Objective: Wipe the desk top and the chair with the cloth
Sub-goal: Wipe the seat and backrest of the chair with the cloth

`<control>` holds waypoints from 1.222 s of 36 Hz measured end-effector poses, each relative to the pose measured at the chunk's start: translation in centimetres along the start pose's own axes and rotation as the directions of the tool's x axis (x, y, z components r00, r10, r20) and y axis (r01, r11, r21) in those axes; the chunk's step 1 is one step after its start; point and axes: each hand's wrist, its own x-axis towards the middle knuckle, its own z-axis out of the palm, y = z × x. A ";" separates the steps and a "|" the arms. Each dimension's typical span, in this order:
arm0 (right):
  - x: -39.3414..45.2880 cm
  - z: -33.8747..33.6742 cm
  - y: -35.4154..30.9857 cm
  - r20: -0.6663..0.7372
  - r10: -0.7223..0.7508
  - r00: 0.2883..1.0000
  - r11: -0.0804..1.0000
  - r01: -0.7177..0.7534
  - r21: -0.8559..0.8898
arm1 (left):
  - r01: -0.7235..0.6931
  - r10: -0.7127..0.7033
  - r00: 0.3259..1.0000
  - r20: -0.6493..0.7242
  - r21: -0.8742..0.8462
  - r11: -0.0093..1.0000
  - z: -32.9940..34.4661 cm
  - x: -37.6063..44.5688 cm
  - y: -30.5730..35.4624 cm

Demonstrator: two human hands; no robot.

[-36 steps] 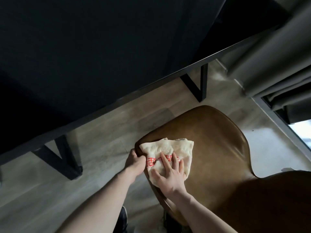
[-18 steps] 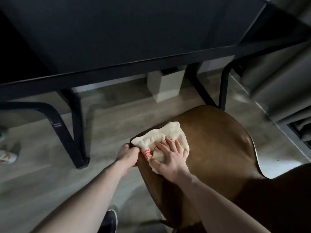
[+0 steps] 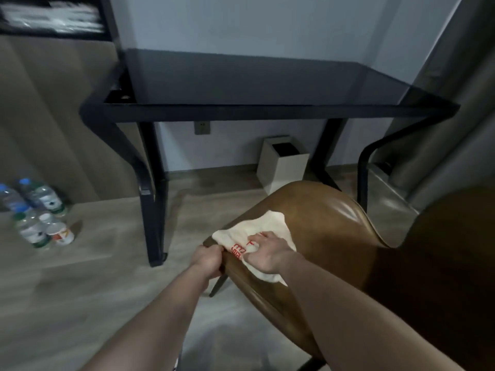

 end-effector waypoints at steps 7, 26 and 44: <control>-7.9 2.2 2.5 0.094 0.186 0.978 0.978 -0.193 0.073 | 0.047 -0.047 0.998 0.034 0.002 0.999 -1.7 -2.1 -3.0; 0.0 3.2 -1.3 0.038 0.051 0.998 0.994 -0.055 0.099 | -0.225 0.206 0.971 0.118 0.176 0.958 -1.2 0.0 -4.5; -4.8 4.2 5.2 0.051 0.179 0.983 0.983 -0.180 0.029 | -0.195 0.142 0.980 0.142 0.509 0.838 -1.2 -1.5 -3.0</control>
